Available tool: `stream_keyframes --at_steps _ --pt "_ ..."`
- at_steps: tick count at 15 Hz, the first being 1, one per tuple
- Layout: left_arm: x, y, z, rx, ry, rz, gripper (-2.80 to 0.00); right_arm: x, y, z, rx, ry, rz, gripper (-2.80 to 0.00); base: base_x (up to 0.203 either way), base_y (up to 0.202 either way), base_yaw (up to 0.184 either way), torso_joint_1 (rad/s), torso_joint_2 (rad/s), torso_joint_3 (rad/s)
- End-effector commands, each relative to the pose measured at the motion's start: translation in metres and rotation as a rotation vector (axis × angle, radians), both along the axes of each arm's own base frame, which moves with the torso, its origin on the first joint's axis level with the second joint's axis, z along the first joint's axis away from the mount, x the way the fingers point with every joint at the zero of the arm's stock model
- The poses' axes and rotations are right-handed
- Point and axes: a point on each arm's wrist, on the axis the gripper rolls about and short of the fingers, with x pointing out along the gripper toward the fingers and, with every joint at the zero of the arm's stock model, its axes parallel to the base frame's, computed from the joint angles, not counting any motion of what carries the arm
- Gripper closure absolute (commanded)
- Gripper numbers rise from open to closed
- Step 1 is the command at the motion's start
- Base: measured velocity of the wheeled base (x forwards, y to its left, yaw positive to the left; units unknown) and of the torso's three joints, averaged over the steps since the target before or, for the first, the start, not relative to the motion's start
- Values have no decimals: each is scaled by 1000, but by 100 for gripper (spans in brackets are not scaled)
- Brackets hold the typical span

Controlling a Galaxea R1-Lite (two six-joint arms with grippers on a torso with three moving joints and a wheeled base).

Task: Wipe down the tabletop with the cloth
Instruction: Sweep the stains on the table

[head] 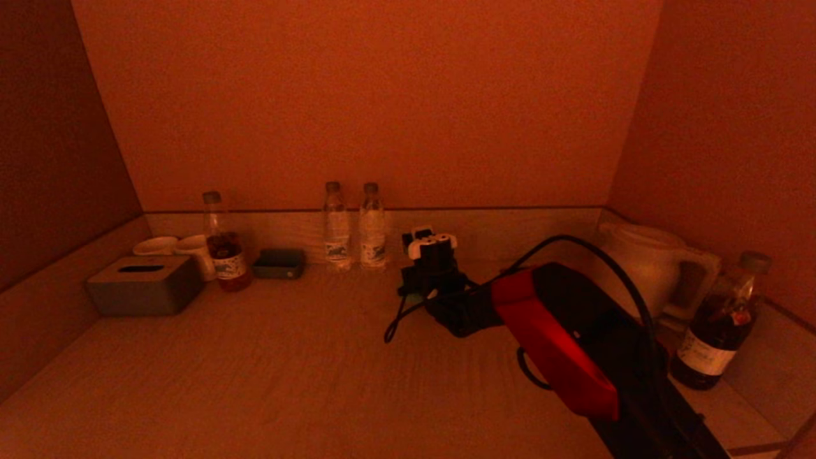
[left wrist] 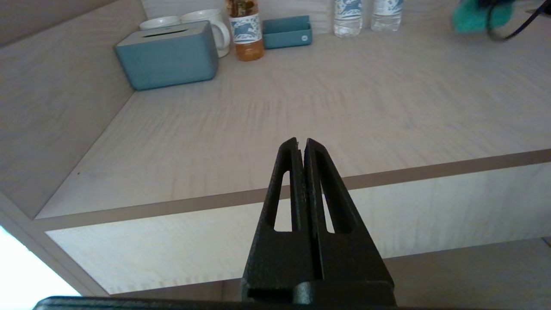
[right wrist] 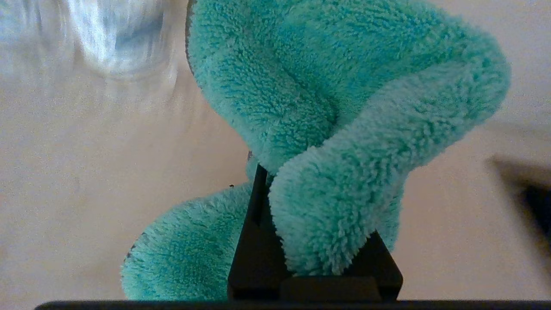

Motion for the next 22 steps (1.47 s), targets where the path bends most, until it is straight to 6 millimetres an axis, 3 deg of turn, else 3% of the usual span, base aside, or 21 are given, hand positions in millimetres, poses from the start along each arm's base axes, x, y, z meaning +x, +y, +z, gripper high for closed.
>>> stream_keyframes --at_steps 1,8,14,19,20,22 --pt "0 0 0 1 0 0 0 2 1 -19 -26 61 19 0 0 0 0 0 0 0" --pt "0 0 0 1 0 0 0 2 1 -19 -26 61 20 0 0 0 0 0 0 0" --pt "0 0 0 1 1 1 0 4 4 -56 -41 127 83 0 0 0 0 0 0 0" --pt "0 0 0 1 1 -1 0 4 3 -57 -43 128 84 0 0 0 0 0 0 0" --pt "0 0 0 1 1 -2 0 4 2 -67 -57 145 84 0 0 0 0 0 0 0" --pt "0 0 0 1 1 -2 0 4 2 -67 -59 146 84 0 0 0 0 0 0 0"
